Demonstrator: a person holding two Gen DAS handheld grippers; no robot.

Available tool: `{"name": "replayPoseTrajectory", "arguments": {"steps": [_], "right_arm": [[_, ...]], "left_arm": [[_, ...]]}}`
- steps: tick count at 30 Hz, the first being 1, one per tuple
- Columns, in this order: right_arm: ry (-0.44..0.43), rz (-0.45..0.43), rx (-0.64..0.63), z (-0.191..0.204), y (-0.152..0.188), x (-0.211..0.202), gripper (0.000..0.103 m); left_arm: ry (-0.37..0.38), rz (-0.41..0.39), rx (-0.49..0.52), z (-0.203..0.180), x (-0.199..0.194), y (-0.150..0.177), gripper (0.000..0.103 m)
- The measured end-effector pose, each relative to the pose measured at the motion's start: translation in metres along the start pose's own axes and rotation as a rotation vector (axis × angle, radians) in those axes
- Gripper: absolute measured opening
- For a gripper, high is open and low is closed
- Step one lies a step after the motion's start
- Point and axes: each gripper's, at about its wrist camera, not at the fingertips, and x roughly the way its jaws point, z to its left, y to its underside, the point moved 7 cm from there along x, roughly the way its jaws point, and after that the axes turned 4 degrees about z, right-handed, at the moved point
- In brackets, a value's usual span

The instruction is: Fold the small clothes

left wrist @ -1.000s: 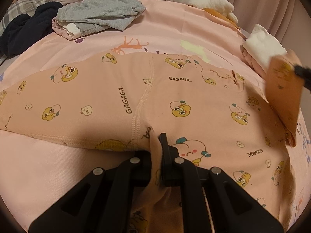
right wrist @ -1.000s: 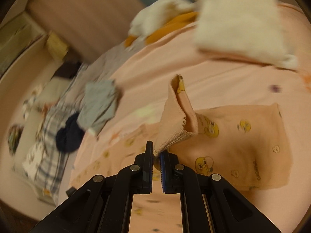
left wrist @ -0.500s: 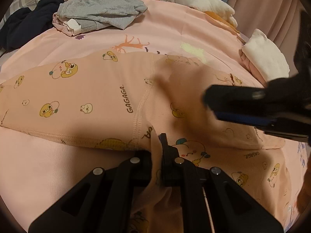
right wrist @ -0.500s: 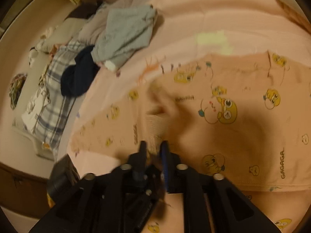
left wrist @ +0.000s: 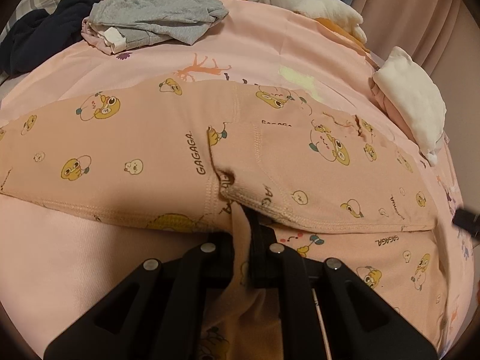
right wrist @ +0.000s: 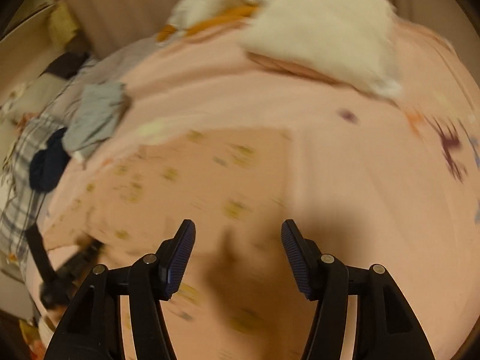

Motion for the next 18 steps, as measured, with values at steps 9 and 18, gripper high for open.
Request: {"name": "replayPoseTrajectory", "arguments": {"steps": [9,18], "right_arm": [[0.031,0.049,-0.036,-0.01,0.028,0.016,0.06],[0.268,-0.045,-0.131,-0.01,0.024,0.044,0.051]], "left_arm": [[0.066,0.017,-0.107,0.014,-0.033,-0.024,0.01],[-0.02,0.019,-0.068,0.034,-0.033,-0.036,0.015]]}}
